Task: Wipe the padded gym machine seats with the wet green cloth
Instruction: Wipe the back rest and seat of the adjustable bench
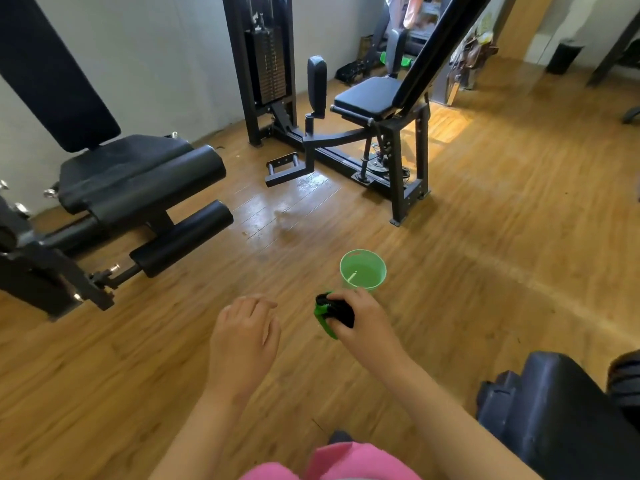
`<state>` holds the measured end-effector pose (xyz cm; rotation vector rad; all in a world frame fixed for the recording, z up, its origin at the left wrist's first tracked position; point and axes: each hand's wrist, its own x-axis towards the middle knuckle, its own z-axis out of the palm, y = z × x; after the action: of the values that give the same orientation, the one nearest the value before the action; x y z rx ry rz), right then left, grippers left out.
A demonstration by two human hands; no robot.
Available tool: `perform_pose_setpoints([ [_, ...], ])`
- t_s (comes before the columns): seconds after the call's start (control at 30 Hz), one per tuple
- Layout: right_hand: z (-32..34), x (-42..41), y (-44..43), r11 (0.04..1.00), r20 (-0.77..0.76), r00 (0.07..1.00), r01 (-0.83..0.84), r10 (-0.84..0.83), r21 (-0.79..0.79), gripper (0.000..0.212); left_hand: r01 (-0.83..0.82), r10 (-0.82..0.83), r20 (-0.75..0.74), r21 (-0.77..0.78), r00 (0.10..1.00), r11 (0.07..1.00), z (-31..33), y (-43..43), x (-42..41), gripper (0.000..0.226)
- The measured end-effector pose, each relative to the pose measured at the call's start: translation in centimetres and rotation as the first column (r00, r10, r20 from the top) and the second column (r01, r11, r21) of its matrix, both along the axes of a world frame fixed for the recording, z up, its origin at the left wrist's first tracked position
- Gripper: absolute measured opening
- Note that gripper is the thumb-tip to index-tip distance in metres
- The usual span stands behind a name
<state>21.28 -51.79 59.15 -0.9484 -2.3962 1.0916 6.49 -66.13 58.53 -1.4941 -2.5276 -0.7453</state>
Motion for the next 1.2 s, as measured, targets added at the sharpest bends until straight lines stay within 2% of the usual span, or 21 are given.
perform_pose_setpoints([
  [0.17, -1.2, 2.1, 2.1, 0.995, -0.042, 0.996, 0.071, -0.074, -0.065, 0.031, -0.035, 0.038, 0.081, -0.043, 0.996, 0.998, -1.3, 1.1, 0.9, 0.019],
  [0.23, -1.8, 2.5, 2.6, 0.992, -0.048, 0.994, 0.089, -0.094, -0.091, 0.032, -0.025, 0.030, 0.086, -0.061, 0.996, 0.998, -1.8, 1.4, 0.9, 0.025],
  [0.43, -3.3, 3.6, 3.4, 0.961, -0.069, 0.971, 0.213, -0.228, -0.178, 0.039, 0.070, -0.063, 0.066, -0.113, 0.996, 0.991, -3.9, 3.9, -1.1, 0.032],
  [0.63, -4.2, 2.5, 6.3, 0.911, -0.059, 0.921, 0.369, -0.385, -0.187, 0.048, 0.194, -0.185, 0.101, -0.082, 0.977, 0.978, -3.9, 11.4, -4.3, 0.032],
  [0.8, -4.2, -1.5, 11.3, 0.900, -0.040, 0.911, 0.397, -0.410, -0.181, 0.052, 0.299, -0.290, 0.146, -0.044, 0.946, 0.953, -4.1, 19.0, -8.5, 0.029],
  [1.03, -3.3, -8.3, 19.3, 0.859, -0.045, 0.869, 0.477, -0.492, -0.184, 0.034, 0.389, -0.384, 0.171, 0.006, 0.907, 0.921, -4.5, 27.4, -15.1, 0.026],
  [1.2, -3.7, -10.1, 21.7, 0.904, -0.004, 0.914, 0.401, -0.406, -0.146, 0.034, 0.452, -0.432, 0.211, -0.058, 0.877, 0.890, -6.1, 30.2, -16.8, 0.027],
])
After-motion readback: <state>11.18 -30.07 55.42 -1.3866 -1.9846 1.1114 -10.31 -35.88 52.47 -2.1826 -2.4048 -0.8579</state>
